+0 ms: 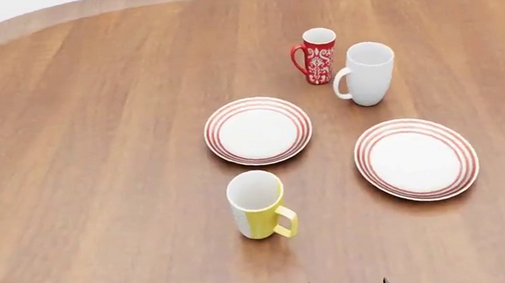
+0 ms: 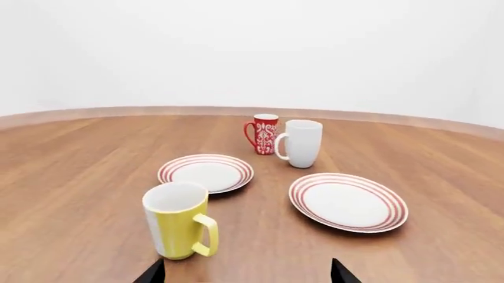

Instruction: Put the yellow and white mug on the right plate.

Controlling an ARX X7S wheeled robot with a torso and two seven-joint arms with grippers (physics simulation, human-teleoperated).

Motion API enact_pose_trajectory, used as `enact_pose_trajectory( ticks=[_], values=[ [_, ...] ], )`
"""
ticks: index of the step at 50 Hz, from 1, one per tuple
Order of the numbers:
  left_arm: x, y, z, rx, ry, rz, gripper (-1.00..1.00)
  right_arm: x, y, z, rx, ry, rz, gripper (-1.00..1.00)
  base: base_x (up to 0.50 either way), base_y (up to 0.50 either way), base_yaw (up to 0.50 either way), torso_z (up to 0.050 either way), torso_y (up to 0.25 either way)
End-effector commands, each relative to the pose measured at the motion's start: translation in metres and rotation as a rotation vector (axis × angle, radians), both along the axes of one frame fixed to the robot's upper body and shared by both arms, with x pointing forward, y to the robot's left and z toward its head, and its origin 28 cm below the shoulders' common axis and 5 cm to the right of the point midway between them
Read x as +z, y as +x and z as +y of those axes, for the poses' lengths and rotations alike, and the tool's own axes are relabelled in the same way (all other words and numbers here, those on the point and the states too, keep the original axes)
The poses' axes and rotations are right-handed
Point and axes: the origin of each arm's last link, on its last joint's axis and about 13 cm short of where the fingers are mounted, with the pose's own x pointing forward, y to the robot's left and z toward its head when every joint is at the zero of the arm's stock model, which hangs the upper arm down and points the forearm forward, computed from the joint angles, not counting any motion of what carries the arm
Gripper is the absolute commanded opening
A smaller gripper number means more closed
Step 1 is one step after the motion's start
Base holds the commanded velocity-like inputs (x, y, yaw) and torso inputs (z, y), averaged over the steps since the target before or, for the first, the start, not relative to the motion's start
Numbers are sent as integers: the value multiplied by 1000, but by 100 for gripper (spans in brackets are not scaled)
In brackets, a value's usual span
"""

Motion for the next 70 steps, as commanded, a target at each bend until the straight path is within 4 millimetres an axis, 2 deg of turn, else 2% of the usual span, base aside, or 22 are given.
enact_pose_trajectory(
  ticks=[1,6,26,58,70],
  values=[
    [2,0,-1,7,4,-26,100,1,-2,1,29,-10,4,100,0,0,0,0,0],
    [2,0,-1,5,5,-26,100,-1,0,0,-1,-56,12,100,0,0,0,0,0],
    [1,1,-2,0,7,-20,100,3,2,-5,42,-15,45,100,8,0,0,0,0],
    [1,0,-2,1,7,-22,100,2,0,-5,63,-6,36,100,477,0,0,0,0],
    [1,0,-2,1,6,-20,100,3,-1,-5,66,-1,16,100,0,0,0,0,0]
  ],
)
